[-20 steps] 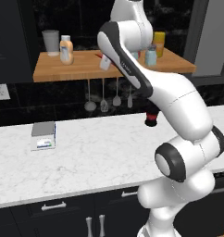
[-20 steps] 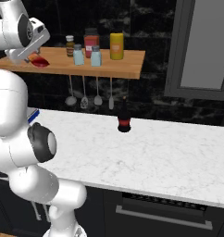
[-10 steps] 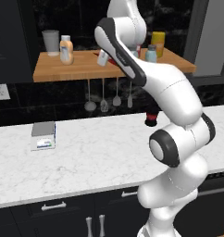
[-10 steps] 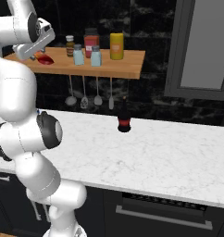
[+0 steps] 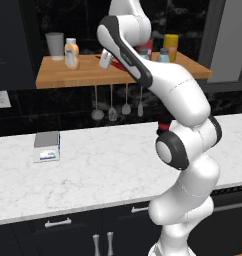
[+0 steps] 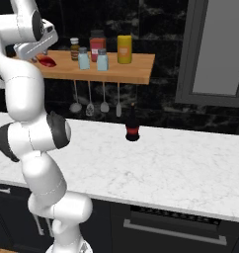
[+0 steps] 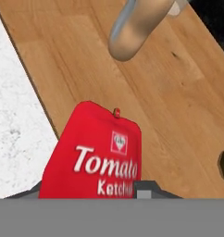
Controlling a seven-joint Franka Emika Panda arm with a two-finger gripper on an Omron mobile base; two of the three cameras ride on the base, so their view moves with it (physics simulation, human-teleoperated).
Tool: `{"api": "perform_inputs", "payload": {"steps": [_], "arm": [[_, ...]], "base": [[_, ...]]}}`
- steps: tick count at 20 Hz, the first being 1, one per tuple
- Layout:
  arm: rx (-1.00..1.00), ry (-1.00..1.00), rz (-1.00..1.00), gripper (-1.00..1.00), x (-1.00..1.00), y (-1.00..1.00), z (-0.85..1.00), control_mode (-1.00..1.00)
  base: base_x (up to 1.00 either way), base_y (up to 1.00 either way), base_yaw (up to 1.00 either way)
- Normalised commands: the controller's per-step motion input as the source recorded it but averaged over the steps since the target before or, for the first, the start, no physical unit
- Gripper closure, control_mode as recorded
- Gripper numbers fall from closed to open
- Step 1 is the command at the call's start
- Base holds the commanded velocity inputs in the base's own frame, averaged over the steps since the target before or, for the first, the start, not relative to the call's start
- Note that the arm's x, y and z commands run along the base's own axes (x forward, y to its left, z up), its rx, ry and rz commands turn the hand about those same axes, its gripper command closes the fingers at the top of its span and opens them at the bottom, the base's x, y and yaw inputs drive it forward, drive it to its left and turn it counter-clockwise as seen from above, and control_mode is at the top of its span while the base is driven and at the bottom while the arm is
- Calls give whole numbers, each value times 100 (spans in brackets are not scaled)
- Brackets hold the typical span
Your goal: Put the shaker and condiment bottle from the counter next to their counterparts in the cabinet.
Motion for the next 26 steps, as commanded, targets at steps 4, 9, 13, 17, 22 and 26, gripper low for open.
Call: {"api": "perform_inputs", "payload": {"steps": [4,9,13,17,22,26], "arm": [[0,2,0,100,15,10,-3,-100],[1,2,0,100,10,0,-17,-100],[1,0,0,100,11,0,-22,-100],[4,0,0,100,13,0,-14,-100],[3,0,0,100,16,1,-14,-100],[1,0,0,100,27,10,-19,-100]], "base": [[0,0,0],[0,0,0],[0,0,0],[0,0,0],[0,0,0],[0,0,0]]}}
